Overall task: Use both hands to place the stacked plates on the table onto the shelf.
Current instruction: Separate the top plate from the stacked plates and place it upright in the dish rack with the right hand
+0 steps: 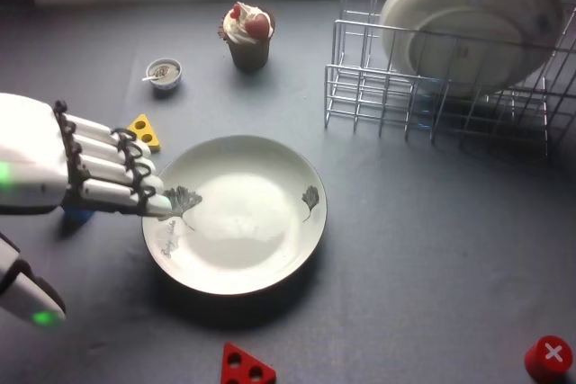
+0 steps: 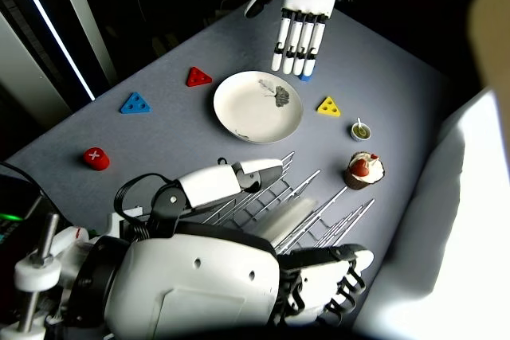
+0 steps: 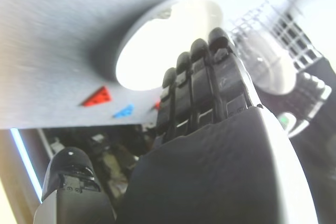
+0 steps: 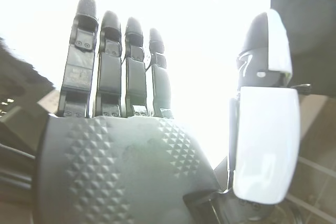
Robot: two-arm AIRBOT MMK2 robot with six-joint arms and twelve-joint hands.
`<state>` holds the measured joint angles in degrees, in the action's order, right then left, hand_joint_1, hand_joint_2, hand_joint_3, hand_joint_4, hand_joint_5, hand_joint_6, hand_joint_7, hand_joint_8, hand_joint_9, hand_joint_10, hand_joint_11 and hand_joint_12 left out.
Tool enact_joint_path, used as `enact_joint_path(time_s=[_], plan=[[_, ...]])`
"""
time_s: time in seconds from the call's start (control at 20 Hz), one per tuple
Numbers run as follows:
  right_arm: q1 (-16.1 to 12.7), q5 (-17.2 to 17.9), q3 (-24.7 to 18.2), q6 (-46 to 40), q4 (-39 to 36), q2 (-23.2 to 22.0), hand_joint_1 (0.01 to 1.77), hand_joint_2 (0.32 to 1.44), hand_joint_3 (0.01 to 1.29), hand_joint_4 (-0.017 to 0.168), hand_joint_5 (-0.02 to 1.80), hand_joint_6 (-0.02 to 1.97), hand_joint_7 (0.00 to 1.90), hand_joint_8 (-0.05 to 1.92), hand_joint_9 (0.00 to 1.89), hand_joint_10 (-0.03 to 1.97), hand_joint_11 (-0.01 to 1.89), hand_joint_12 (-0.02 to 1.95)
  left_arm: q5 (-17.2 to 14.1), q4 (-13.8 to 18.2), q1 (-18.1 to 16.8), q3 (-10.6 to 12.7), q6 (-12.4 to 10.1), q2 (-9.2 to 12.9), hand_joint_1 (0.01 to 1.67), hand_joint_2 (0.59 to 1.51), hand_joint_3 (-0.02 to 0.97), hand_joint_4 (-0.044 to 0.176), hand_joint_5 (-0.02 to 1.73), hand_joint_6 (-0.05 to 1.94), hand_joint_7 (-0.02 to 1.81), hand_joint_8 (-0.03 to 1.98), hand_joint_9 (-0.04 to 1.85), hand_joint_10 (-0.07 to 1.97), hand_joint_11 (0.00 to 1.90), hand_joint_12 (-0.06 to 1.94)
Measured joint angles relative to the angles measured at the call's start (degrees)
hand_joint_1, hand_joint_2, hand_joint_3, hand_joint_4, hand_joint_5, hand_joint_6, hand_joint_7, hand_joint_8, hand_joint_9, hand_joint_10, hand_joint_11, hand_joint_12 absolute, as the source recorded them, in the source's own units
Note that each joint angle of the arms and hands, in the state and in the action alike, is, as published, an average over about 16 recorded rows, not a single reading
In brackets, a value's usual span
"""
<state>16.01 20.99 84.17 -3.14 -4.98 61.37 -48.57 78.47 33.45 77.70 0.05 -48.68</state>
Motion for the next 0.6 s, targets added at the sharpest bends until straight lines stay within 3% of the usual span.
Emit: enact_joint_path(time_s=[0.3,0.6], plan=[[1.03,5.77,-3.46,7.66,-11.66,-0.65,0.86,0.92,0.01,-0.003,0.43,0.01,0.45,0.02,0.44,0.01,0.50,0.01,0.09,0.70,1.49,-0.61,0.01,-0.59,0.06,0.985,-0.006,0.001,0.15,0.00,0.20,0.01,0.20,0.01,0.19,0.01],[4.28,12.19,-11.05,24.97,-22.99,-1.63,0.83,0.92,0.01,0.001,0.42,0.01,0.44,0.02,0.44,0.01,0.48,0.01,0.11,0.98,2.65,-0.76,0.01,-0.89,0.07,0.986,-0.007,0.001,0.15,0.00,0.20,0.01,0.20,0.01,0.18,0.01]])
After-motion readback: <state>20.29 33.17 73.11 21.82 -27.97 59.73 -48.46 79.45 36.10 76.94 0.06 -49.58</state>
